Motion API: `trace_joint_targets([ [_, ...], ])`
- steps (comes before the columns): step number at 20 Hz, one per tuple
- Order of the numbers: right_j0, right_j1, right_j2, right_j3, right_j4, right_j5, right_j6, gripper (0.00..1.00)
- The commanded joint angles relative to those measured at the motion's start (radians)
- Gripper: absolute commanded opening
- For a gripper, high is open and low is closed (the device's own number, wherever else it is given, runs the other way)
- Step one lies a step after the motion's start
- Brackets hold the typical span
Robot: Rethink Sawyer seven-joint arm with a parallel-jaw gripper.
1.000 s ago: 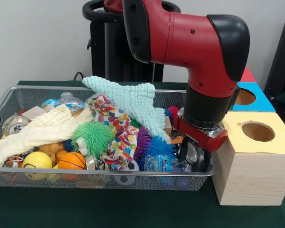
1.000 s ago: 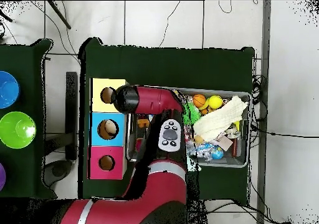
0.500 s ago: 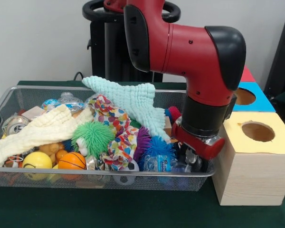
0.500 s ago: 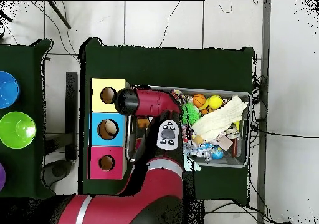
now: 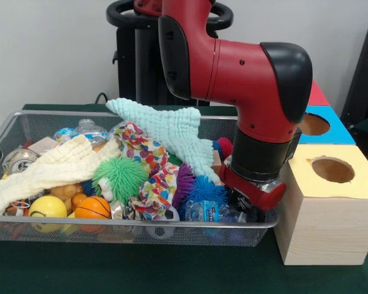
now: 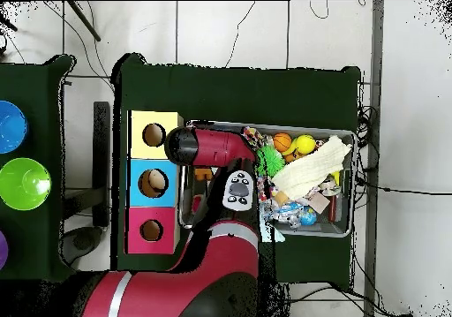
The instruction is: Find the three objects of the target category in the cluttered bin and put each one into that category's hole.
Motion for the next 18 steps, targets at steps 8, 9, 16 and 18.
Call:
trace_joint_targets([
  [8,-0.053,0.012,0.057,0.044,0.036,-0.067,0.124,1.00],
  [9,-0.059,0.003,0.057,0.050,0.034,-0.056,0.118,1.00],
  [16,-0.023,0.014,-0.008,0.001,-0.001,-0.037,0.108,0.00],
  [18,-0.006,0.008,-0.032,-0.002,0.005,-0.023,0.130,0.00],
])
